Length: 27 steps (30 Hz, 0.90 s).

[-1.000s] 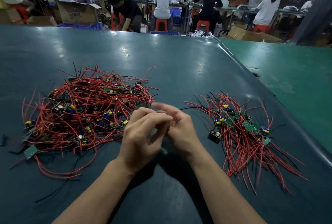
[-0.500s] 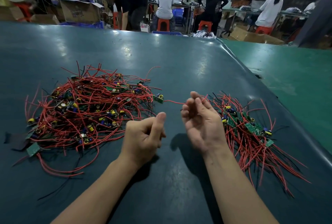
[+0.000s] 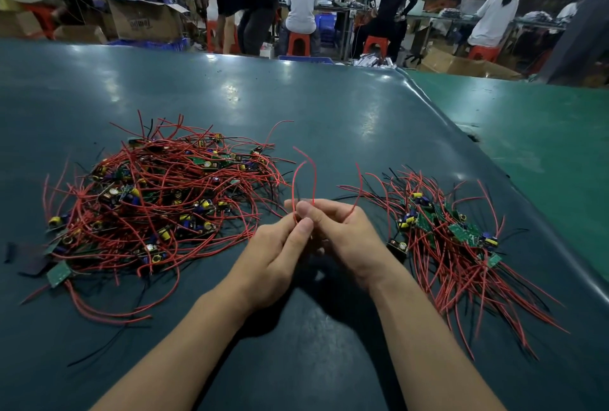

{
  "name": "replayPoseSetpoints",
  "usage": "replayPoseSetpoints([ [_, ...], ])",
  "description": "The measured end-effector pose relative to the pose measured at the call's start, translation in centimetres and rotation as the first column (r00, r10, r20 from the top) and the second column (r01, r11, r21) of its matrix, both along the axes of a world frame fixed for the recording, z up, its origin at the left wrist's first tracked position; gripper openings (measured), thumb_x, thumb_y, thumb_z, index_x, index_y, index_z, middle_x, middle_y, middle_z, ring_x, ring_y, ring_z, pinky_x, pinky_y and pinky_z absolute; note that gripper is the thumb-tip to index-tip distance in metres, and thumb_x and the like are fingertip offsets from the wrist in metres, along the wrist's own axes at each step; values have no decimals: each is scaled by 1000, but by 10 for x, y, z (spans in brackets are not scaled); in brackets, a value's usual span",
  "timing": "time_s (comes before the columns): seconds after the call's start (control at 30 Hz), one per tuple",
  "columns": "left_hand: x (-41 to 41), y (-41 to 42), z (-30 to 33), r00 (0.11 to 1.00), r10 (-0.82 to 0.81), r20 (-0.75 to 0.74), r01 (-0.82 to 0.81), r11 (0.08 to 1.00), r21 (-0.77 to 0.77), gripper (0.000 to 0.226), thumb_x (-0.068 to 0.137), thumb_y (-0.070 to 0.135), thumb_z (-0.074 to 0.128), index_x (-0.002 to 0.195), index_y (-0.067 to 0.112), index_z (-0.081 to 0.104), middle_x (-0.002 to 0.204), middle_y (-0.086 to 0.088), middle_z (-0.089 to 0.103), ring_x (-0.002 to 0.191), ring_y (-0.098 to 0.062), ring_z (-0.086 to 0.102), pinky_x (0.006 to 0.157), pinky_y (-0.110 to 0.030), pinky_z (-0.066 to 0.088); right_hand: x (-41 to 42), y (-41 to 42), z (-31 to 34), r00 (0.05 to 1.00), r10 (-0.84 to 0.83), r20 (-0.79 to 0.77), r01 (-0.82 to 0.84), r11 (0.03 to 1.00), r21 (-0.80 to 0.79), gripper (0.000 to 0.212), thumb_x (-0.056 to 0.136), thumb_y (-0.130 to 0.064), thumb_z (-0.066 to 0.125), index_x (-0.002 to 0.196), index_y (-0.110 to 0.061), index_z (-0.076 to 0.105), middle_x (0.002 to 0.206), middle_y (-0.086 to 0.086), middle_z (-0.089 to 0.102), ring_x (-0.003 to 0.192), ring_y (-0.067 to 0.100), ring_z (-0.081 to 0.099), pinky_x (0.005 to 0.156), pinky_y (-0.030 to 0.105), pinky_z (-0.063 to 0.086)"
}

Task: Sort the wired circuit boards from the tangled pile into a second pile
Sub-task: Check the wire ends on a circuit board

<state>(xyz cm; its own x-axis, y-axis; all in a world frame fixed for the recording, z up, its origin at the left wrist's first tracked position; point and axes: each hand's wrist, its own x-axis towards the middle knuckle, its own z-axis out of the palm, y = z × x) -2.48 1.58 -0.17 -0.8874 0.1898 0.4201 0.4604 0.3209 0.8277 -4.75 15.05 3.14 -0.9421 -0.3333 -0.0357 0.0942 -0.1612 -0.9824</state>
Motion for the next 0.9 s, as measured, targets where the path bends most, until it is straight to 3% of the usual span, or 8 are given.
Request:
replayPoseSetpoints([
  [0.1,-1,-1,0,996,58,-63,-62,996,-66,31,100,32,39,102,13,63,76,2,68,66,-13,63,62,-31,48,0,1,0,990,-92,-105,96,995,33,21,74,-34,72,85,-18,79,80,-2,75,66,7,60,52,18,41],
  [0.2,-2,3,4,987,152,-53,-146,985,92,26,100,28,39,102,14,61,66,-1,63,49,-13,51,49,-24,39,-2,1,1,969,-209,-132,210,978,-3,10,88,-21,69,83,-17,77,81,0,76,65,9,66,53,17,47],
  [0.33,-7,2,11,990,104,95,-135,887,442,17,106,13,35,111,6,50,69,-9,66,40,-19,38,39,-22,32,-4,3,2,946,-321,-39,321,947,-9,22,93,-26,64,76,-18,74,82,-2,75,61,10,64,50,18,46],
  [0.5,-8,2,11,988,59,143,-129,829,545,11,106,10,33,102,13,43,77,-14,72,38,-16,42,39,-19,34,-6,0,0,951,-287,115,301,945,-130,33,97,-28,58,71,-16,75,78,0,73,55,11,61,45,21,45],
  [0.6,-10,1,11,982,77,170,-164,793,587,14,106,11,34,100,17,45,77,-12,72,38,-14,42,37,-20,31,-8,-2,1,949,-260,176,288,944,-159,38,92,-42,59,69,-16,75,77,2,72,56,11,62,45,21,45],
  [0.73,-16,-5,14,962,82,261,-248,660,709,20,105,13,34,97,19,51,61,-6,58,36,-9,31,38,-16,24,-13,15,5,928,-295,225,368,815,-447,68,72,-76,47,53,-14,68,64,4,69,62,17,65,55,24,46],
  [0.83,-19,-9,15,948,34,316,-277,574,771,21,105,18,33,98,20,54,58,1,44,41,-5,30,39,-17,20,-14,31,5,928,-230,293,372,635,-678,76,80,-77,42,48,-11,65,58,7,63,53,22,58,52,22,41],
  [0.9,-19,-10,16,944,-34,329,-253,566,785,22,105,19,34,100,20,55,56,3,37,45,-7,28,40,-17,20,-17,29,2,917,-260,303,393,719,-573,71,91,-65,42,52,-11,64,55,5,61,43,16,48,43,16,33],
])
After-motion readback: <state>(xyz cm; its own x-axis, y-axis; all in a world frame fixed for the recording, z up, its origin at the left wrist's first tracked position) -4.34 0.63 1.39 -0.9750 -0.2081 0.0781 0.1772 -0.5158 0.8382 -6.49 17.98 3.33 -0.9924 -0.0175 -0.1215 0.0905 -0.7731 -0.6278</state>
